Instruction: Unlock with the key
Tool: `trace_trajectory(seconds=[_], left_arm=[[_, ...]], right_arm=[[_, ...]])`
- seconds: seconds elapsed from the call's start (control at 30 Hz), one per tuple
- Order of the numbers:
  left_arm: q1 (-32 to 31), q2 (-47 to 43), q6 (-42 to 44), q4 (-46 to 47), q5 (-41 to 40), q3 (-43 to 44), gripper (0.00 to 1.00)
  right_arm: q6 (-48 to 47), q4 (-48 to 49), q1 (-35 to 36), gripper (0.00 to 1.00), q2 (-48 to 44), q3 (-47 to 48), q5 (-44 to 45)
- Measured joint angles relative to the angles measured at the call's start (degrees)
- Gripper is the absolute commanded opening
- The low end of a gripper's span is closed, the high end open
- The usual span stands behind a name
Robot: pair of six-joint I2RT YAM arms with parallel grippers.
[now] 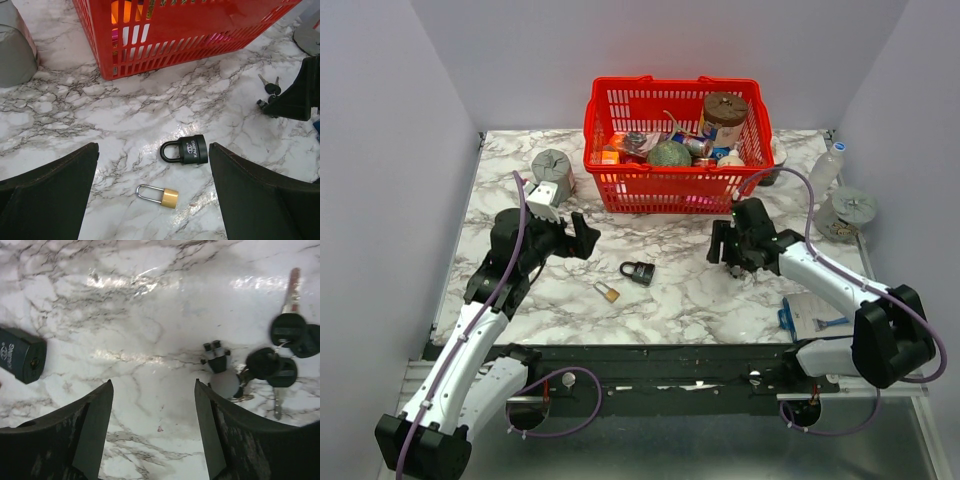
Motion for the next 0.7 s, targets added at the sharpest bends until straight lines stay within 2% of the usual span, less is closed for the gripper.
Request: trace_trajectory(seconds=[0.27,0.7], left_arm=[[-0.02,-0.96,0.00,0.00,0.00,0.00,0.99],[-0.02,-1.01,-0.15,0.00,0.00,0.00,0.99]], right_arm=[[-4.48,-2.71,-3.06,0.59,5.20,2.43,7.08],[-8.39,-5.16,-3.02,0.54,11.37,4.20,7.69]])
